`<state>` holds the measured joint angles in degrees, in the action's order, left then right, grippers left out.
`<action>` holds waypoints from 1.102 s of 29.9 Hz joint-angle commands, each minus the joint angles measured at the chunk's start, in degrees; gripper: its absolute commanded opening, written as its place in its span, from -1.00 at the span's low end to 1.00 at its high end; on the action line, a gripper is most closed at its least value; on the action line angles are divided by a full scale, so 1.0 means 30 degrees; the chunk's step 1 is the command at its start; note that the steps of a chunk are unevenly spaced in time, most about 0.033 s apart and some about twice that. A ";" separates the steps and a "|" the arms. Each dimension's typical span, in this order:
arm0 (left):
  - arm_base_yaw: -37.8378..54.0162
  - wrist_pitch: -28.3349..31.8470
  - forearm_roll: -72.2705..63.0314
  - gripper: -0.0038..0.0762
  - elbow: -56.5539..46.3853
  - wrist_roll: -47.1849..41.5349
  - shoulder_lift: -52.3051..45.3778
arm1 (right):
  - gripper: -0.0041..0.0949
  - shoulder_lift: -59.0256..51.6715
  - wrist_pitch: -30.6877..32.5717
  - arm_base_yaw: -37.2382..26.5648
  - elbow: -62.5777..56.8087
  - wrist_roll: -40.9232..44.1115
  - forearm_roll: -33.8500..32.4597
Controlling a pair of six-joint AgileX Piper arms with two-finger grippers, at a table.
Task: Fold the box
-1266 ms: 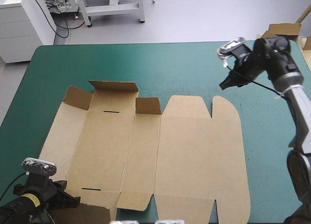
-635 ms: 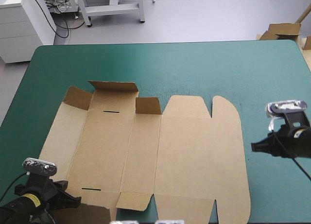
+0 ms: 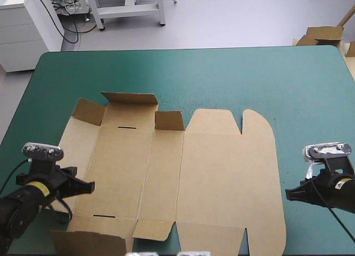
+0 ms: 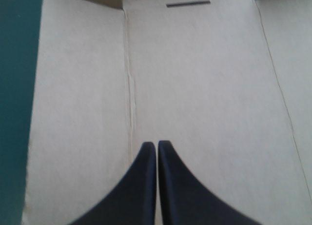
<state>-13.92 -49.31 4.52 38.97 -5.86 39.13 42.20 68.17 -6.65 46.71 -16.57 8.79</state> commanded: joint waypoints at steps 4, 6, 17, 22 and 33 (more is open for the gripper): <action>0.0463 0.2403 0.2715 -0.92 0.3510 -0.2884 0.5279 | -0.41 -0.0029 -0.0745 -0.0151 0.0459 -0.0024 0.0802; 0.1670 0.2779 0.2222 -0.92 0.4886 -0.2928 0.7034 | -0.41 -0.0029 -0.0720 -0.0151 0.0459 -0.0024 0.0802; 1.2788 -0.0062 -0.9297 -0.92 1.1637 0.3063 1.2773 | -0.41 -0.0029 -0.0627 -0.0151 0.0459 -0.0301 0.0718; 1.7354 -0.2552 -1.1412 -0.92 1.1765 0.5092 1.2938 | -0.41 -0.0029 -0.0627 -0.0151 0.0459 -0.0389 0.0647; 2.0361 -0.6185 -1.0910 -0.92 1.1765 1.0629 1.2973 | -0.41 -0.0029 -0.0747 -0.0151 0.0459 -0.0389 0.0647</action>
<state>47.05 -68.08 -26.50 72.41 24.10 79.78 42.16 68.17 -6.65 46.69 -17.16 10.33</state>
